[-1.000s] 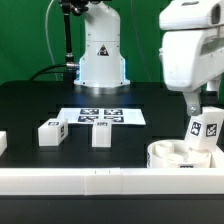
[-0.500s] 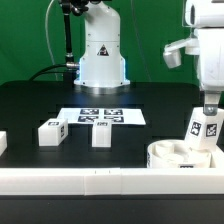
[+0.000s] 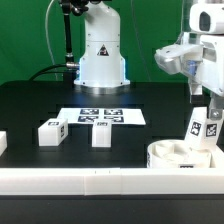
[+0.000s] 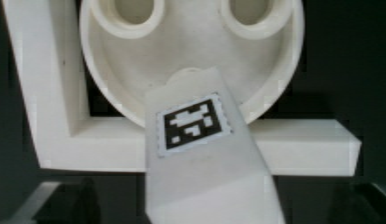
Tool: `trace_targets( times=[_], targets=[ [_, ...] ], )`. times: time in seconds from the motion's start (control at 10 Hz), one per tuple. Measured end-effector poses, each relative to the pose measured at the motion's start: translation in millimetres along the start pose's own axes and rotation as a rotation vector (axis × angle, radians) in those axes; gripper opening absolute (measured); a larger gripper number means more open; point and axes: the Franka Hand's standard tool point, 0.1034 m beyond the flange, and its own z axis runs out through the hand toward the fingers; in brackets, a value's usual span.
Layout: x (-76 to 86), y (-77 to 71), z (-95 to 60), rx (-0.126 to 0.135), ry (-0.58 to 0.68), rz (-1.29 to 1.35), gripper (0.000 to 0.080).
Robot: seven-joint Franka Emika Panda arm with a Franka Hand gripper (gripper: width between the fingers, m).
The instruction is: Assemble stool
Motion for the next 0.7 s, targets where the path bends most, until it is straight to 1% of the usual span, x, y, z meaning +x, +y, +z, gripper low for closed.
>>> trace_targets(
  times=[0.2,0.4,0.6,0.7],
  targets=[
    [-1.8,0.0,1.9,-0.001,-0.009,-0.112,0.0649],
    [-2.2,-1.3,5.2,0.004,-0.009,-0.103,0.0649],
    [-2.8,-1.7,6.8,0.008,-0.01,-0.102,0.0386],
    [-3.2,-1.6,6.7,0.007,-0.01,-0.101,0.0335]
  ],
)
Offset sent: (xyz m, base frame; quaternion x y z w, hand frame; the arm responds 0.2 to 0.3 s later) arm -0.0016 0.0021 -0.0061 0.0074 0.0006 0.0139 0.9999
